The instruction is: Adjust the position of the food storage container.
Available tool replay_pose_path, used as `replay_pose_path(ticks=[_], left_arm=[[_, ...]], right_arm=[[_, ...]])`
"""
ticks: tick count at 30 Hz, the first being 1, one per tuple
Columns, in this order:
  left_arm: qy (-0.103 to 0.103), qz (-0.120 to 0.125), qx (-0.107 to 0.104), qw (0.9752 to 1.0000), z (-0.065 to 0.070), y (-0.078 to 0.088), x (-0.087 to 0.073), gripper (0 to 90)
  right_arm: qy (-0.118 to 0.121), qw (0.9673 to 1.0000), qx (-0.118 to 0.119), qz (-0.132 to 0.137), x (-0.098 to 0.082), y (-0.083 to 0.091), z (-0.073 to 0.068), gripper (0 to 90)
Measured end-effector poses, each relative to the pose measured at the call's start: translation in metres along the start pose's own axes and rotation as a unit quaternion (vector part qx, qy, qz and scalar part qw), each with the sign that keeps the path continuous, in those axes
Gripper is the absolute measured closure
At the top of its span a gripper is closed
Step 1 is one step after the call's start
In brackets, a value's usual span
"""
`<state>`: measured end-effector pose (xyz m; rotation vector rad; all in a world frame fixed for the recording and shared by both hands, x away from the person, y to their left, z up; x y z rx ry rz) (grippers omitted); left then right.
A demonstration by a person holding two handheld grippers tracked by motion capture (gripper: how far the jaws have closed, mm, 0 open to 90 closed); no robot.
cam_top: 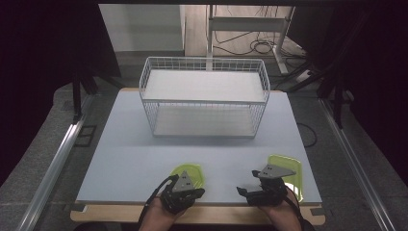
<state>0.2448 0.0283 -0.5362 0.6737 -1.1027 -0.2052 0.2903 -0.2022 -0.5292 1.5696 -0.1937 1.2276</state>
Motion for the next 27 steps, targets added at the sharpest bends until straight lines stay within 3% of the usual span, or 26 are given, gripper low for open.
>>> replay_pose_path(ticks=[4,13,27], left_arm=[[0.014,0.007,0.000,0.9999,-0.008,0.004,-0.002,89.8],[0.031,0.013,0.029,0.9990,-0.028,0.019,-0.007,89.7],[0.060,0.022,0.074,0.9952,-0.060,0.042,-0.015,89.8]], right_arm=[[0.001,1.0000,0.002,-0.002,-0.001,-0.001,0.000,16.7],[0.004,1.0000,0.006,-0.006,-0.002,-0.002,-0.002,16.8],[0.005,0.9999,0.008,-0.008,-0.002,-0.003,-0.003,16.9]])
Point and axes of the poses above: each handheld gripper's, and its own axes: y roughly backward along the jaws, x roughly out of its top, z roughly to its right, the point moved 6 cm from there along -y, roughly forward along the jaws, and after that the axes turned 15 degrees about -x, right-handed, at the moved point
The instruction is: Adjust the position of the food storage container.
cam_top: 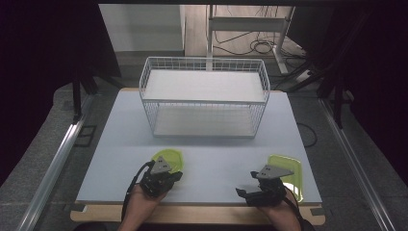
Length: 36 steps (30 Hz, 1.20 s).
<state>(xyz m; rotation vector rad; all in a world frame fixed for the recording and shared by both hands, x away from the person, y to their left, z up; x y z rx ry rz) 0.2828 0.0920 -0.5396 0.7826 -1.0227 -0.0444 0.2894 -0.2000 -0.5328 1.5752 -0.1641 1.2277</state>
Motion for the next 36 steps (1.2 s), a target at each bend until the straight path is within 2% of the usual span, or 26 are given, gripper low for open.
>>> replay_pose_path(ticks=[10,20,26,30,32,35,36], left_arm=[[0.014,0.011,0.032,0.9993,-0.020,0.010,-0.002,89.8],[0.045,0.026,0.056,0.9970,-0.046,0.026,-0.008,89.8],[0.053,0.029,0.069,0.9958,-0.056,0.033,-0.010,89.8],[0.058,0.033,0.068,0.9955,-0.056,0.034,-0.012,89.7],[0.056,0.034,0.055,0.9963,-0.051,0.031,-0.012,89.4],[0.041,0.028,0.042,0.9979,-0.041,0.025,-0.011,87.8],[0.037,0.028,0.036,0.9983,-0.038,0.022,-0.010,86.5]], right_arm=[[-0.013,0.9999,0.006,-0.002,0.001,0.001,0.001,19.2],[-0.012,0.9999,0.009,-0.005,0.000,0.002,0.001,21.9],[-0.017,0.9998,0.012,-0.004,0.001,0.003,0.001,23.7],[-0.019,0.9997,0.012,0.002,0.002,0.004,0.003,28.7],[-0.020,0.9998,0.009,0.004,0.002,0.006,0.004,31.1],[-0.020,0.9998,0.000,0.007,0.003,0.008,0.008,38.6],[-0.020,0.9997,-0.011,0.007,0.003,0.012,0.014,46.0]])
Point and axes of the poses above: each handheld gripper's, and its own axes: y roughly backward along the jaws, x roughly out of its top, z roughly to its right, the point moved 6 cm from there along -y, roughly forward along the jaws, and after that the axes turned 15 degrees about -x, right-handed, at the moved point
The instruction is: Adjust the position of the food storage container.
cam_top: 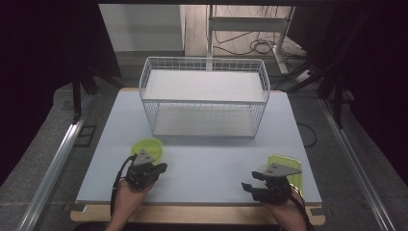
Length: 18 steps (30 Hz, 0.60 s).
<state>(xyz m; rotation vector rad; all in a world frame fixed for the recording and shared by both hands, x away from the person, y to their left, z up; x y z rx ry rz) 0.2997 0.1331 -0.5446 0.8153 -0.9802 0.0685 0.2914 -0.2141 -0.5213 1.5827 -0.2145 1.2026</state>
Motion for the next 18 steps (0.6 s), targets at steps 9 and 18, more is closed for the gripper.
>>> replay_pose_path(ticks=[9,18], left_arm=[[-0.056,-0.006,-0.038,0.9977,0.026,-0.022,-0.005,63.1],[-0.068,-0.033,-0.040,0.9964,0.040,-0.041,-0.015,35.5]], right_arm=[[0.000,0.9995,-0.031,0.007,0.002,0.021,0.027,79.3],[-0.022,0.9970,-0.074,-0.003,-0.005,0.033,0.061,89.3]])
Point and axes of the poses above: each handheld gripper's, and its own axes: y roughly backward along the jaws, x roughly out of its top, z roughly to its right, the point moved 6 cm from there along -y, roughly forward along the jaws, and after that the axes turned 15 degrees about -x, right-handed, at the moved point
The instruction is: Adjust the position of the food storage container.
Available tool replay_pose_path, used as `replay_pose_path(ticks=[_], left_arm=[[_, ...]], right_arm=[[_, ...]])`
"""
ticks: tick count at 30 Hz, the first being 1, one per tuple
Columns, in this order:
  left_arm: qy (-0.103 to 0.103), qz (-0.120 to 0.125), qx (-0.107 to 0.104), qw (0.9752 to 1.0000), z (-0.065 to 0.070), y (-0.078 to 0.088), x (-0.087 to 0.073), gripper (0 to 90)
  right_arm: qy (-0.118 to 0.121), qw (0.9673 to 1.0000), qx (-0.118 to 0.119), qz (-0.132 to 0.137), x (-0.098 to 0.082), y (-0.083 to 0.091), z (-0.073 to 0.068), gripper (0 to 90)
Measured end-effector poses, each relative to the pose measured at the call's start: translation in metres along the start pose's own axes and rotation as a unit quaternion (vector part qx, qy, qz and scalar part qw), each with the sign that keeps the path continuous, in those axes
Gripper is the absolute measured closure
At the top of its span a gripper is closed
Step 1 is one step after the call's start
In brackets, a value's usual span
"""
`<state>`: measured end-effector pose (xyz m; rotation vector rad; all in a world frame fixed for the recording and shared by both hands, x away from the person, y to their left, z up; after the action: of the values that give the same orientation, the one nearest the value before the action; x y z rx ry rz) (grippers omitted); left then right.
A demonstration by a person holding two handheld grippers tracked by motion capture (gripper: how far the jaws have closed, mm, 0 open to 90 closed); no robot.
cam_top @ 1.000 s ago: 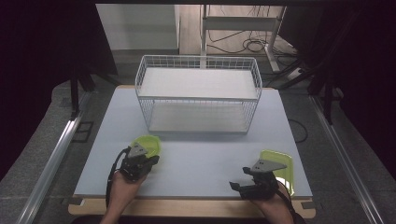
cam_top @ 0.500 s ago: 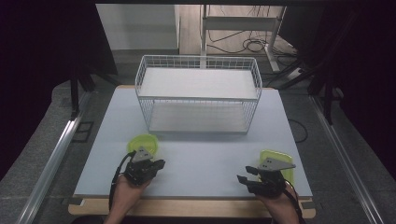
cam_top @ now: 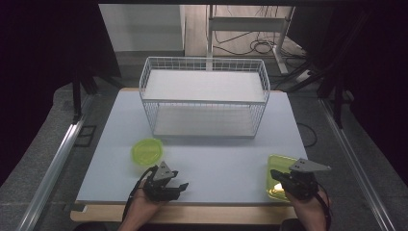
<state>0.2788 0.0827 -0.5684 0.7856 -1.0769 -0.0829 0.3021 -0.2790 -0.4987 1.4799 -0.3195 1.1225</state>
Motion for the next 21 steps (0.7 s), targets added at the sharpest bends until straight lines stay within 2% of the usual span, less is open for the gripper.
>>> replay_pose_path(ticks=[1,3,7,12,16,17,21], left_arm=[[-0.004,-0.003,0.003,1.0000,0.001,-0.001,0.000,30.2],[-0.008,-0.005,0.010,0.9999,0.002,-0.002,-0.001,28.3],[-0.006,-0.009,0.008,0.9999,0.002,-0.005,-0.002,21.9],[-0.015,-0.012,0.009,0.9998,0.005,-0.007,-0.002,20.1],[-0.022,-0.019,0.011,0.9995,0.006,-0.009,-0.003,19.5],[-0.023,-0.019,0.011,0.9995,0.007,-0.009,-0.003,19.5],[-0.032,-0.025,0.015,0.9991,0.009,-0.011,-0.003,19.5]], right_arm=[[-0.009,0.9999,-0.013,-0.001,-0.002,0.001,0.009,89.3],[-0.011,0.9997,-0.020,-0.003,-0.003,0.002,0.013,89.4],[-0.035,0.9979,-0.055,-0.003,-0.009,0.007,0.036,89.3],[-0.058,0.9945,-0.086,-0.007,-0.017,0.013,0.058,89.3],[-0.071,0.9913,-0.110,-0.018,-0.024,0.016,0.072,89.3],[-0.077,0.9897,-0.117,-0.028,-0.028,0.016,0.076,89.2],[-0.077,0.9893,-0.115,-0.046,-0.034,0.012,0.079,88.7]])
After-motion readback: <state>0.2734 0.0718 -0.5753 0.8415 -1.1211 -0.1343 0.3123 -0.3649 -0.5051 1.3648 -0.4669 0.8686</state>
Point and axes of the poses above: each handheld gripper's, and its own axes: y roughly backward along the jaws, x roughly out of its top, z roughly to its right, the point moved 6 cm from there along -y, roughly forward along the jaws, and after that the axes turned 15 degrees about -x, right-handed, at the moved point
